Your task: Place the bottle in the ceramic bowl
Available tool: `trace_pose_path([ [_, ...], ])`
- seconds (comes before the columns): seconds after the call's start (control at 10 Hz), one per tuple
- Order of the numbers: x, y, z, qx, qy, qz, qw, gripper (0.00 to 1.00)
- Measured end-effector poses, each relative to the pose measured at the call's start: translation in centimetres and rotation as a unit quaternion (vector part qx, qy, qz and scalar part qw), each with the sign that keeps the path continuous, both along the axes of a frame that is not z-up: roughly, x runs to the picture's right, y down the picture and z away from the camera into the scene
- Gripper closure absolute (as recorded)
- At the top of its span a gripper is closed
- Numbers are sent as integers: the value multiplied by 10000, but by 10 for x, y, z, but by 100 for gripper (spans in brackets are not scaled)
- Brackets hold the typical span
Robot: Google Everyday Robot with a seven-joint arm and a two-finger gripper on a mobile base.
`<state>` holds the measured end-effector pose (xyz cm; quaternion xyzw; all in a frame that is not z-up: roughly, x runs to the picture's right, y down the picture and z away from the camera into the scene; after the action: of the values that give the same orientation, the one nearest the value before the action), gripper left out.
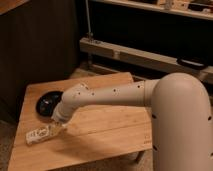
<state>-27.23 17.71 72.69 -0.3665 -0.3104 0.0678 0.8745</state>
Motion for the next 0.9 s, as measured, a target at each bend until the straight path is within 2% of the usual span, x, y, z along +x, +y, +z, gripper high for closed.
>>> trace_pose_path([
  [0.4,0,0,0,2,8,-18,10000,35],
  [0.5,-2,4,2,19,-97,-81,9999,35],
  [0.6,-5,11,6,97,-359,-188,9991,35],
  [0.7,-6,21,15,212,-725,-268,9968,35],
  [0.9,-6,28,21,292,-1064,-335,9933,35],
])
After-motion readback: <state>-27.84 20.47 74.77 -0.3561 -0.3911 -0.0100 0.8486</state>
